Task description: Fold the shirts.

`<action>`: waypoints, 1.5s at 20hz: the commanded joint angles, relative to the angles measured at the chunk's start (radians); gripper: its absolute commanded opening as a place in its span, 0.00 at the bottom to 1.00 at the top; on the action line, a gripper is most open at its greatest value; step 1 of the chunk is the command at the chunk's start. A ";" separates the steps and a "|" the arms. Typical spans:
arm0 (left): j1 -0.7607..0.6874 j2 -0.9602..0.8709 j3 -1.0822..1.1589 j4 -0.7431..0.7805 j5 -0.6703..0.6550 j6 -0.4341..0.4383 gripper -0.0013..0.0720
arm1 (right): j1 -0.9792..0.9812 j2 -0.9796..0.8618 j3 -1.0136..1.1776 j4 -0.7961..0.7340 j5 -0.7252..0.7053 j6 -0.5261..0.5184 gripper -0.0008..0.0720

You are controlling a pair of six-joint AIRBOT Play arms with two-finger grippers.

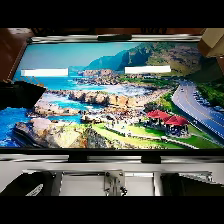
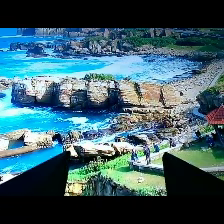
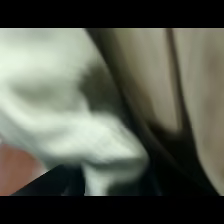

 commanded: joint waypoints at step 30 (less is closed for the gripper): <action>-0.035 -0.001 -0.014 0.005 0.032 0.065 0.91 | -0.005 0.448 0.000 0.234 0.618 0.008 0.63</action>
